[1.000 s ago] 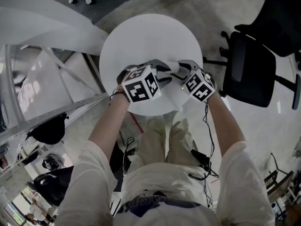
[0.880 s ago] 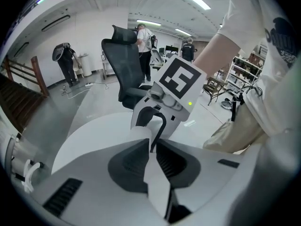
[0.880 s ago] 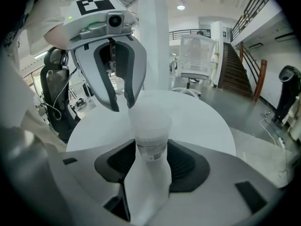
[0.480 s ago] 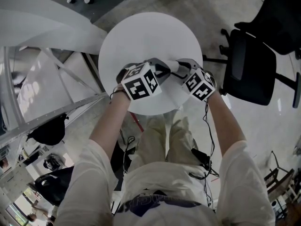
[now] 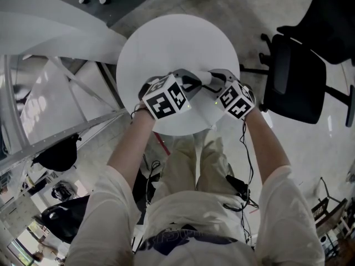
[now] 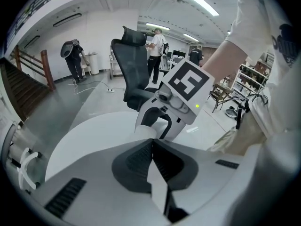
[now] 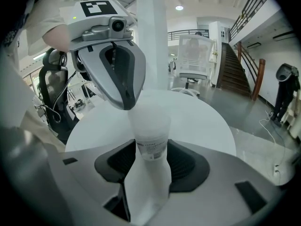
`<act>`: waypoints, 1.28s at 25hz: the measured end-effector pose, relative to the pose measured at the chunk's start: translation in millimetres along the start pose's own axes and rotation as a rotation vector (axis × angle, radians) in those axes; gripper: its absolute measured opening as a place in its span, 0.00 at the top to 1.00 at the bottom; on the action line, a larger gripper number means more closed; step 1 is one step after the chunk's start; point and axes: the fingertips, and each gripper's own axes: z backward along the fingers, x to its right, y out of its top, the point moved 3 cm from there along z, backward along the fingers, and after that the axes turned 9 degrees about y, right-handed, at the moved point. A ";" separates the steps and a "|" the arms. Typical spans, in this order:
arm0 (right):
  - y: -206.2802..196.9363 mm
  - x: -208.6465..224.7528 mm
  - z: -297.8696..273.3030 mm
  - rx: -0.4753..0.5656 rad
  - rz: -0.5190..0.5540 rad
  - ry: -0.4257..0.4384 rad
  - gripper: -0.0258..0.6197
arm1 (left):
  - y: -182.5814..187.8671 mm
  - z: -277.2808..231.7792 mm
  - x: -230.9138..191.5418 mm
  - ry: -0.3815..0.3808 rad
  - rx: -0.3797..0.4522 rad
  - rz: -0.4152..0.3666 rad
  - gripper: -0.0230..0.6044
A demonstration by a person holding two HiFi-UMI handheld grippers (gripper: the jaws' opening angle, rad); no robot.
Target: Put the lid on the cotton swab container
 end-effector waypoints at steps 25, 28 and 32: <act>106.7 -13.7 159.7 0.280 -0.029 -0.338 0.72 | 82.4 171.8 -35.8 0.532 0.599 0.432 0.96; 136.6 -30.0 198.0 0.379 -0.047 -0.429 0.75 | 91.8 207.1 -22.2 0.614 0.650 0.448 0.96; 166.3 -50.1 235.7 0.513 -0.106 -0.568 0.77 | 98.5 249.7 -10.4 0.722 0.724 0.473 0.96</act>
